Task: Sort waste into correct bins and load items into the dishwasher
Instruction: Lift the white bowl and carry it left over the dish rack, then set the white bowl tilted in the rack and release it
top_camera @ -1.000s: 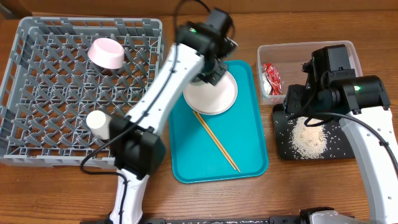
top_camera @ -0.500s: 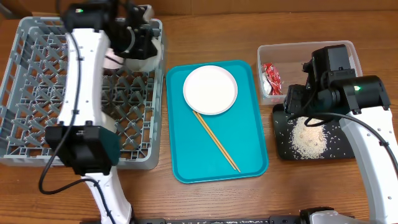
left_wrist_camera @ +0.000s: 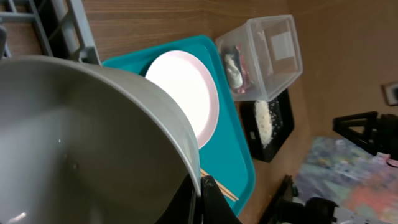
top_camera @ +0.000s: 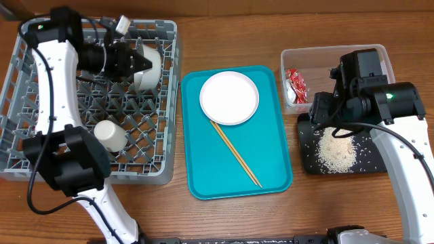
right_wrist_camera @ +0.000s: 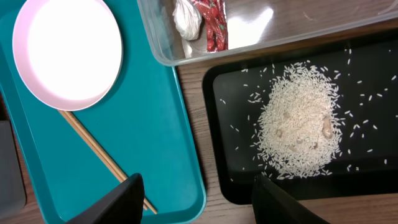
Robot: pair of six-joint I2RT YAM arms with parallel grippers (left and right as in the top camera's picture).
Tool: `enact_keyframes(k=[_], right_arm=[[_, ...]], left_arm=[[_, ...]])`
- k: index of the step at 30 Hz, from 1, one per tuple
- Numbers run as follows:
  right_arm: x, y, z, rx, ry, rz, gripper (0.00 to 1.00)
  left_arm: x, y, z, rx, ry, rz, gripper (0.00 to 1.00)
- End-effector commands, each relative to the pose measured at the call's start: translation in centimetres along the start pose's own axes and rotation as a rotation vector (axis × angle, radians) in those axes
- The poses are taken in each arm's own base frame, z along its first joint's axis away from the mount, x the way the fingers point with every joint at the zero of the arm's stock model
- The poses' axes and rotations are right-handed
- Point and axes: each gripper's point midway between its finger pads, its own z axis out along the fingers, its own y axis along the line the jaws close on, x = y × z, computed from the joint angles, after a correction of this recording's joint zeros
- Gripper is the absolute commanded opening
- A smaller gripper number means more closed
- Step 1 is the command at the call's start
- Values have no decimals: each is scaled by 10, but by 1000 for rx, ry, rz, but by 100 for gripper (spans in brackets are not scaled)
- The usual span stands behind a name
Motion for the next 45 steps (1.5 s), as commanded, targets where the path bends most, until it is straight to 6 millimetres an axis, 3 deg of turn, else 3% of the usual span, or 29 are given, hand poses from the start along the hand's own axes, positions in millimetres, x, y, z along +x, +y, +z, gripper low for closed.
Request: enact_keyframes(k=[1,10,16,27,45], right_arm=[[-6,0,-8,1,-30,2,57],[-5,0,-8,1,-27,4,57],[-4,-1,-8,4,-22,4,57],[-4,-1,-8,4,-21,4,57],[0,-2,-8,9,-7,5,57]], left_arm=[[6,7,-3,118,-48,15,4],[28,40,7,199,-96,-53,4],[31,55,-4,174,-122,-76,4],[10,27,-20,363,-258,-57,4],[11,43,-16,277,-239,2,4]])
